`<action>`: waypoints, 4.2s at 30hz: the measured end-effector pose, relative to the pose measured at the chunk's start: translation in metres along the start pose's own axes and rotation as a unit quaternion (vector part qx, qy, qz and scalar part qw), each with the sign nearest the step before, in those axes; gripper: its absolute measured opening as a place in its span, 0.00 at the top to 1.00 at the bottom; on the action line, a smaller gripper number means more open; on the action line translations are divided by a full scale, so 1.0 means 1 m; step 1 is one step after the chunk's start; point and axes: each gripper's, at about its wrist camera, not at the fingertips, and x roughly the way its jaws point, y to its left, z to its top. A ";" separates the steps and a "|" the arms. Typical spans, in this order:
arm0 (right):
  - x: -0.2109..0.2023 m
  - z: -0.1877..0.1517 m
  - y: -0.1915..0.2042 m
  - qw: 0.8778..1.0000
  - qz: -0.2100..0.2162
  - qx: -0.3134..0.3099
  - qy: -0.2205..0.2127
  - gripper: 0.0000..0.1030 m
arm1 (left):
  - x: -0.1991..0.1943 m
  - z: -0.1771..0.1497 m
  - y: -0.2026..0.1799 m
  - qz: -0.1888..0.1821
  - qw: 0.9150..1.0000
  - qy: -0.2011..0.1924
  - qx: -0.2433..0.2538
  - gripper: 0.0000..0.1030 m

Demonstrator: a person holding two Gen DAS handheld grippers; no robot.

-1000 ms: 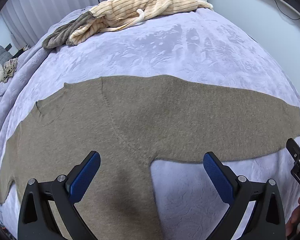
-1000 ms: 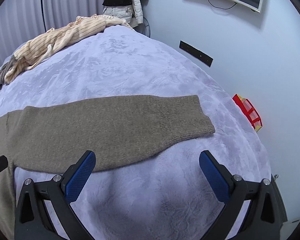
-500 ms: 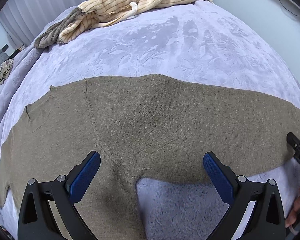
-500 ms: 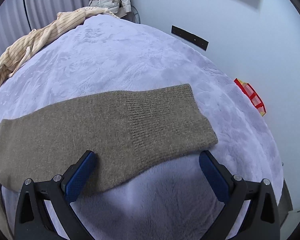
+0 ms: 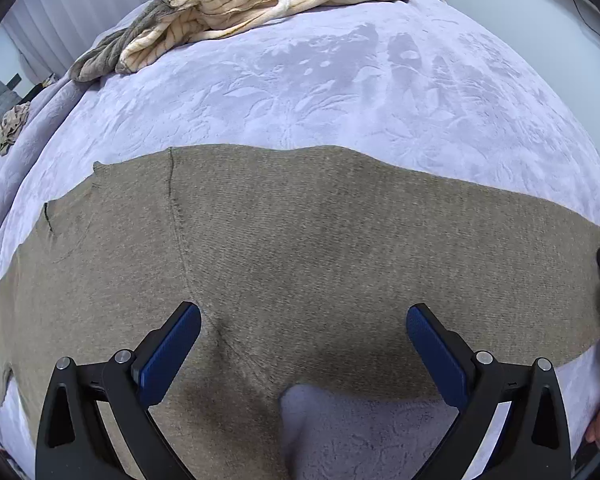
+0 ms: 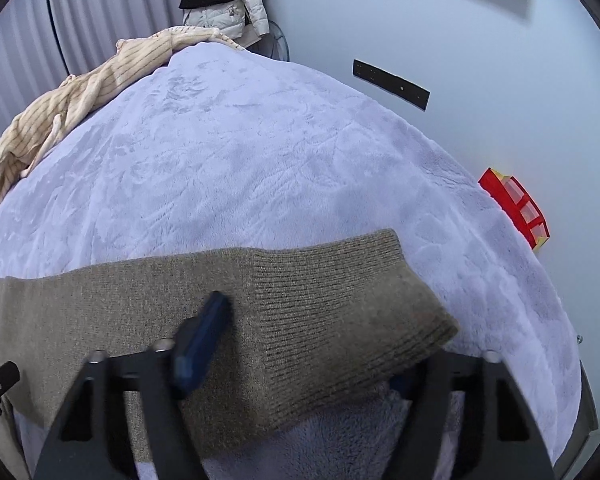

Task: Fold small clothes
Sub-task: 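Close the right gripper on the sleeve cuff, then lift the cuff with the right gripper and carry it across the sweater body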

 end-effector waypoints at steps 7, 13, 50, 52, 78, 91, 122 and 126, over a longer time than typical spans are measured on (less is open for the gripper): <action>-0.030 -0.006 -0.008 0.999 0.030 0.011 -0.035 0.93 | 0.002 0.006 0.021 0.007 1.000 -0.003 -0.023 0.00; -0.020 -0.008 -0.012 0.999 0.025 0.015 -0.018 0.93 | 0.035 0.004 0.024 0.012 0.999 0.041 -0.015 0.00; -0.144 0.001 0.089 0.995 -0.008 -0.024 -0.096 0.94 | -0.030 -0.099 0.192 -0.063 0.995 0.005 -0.074 0.00; -0.150 -0.002 0.106 0.994 -0.003 -0.032 -0.103 0.94 | -0.042 -0.105 0.208 -0.062 0.995 -0.006 -0.080 0.00; -0.189 -0.089 0.411 0.963 0.096 -0.223 -0.115 0.94 | -0.044 -0.171 0.371 -0.038 0.980 -0.022 -0.196 0.00; -0.181 -0.165 0.538 0.937 0.134 -0.311 -0.079 0.94 | -0.041 -0.209 0.426 -0.034 0.967 -0.021 -0.251 0.00; -0.177 -0.264 0.589 0.872 0.200 -0.447 -0.010 0.38 | -0.049 -0.252 0.429 -0.048 0.958 -0.005 -0.284 0.00; -0.171 -0.229 0.551 0.884 0.187 -0.429 -0.018 0.36 | -0.054 -0.231 0.417 -0.058 0.962 -0.013 -0.267 0.00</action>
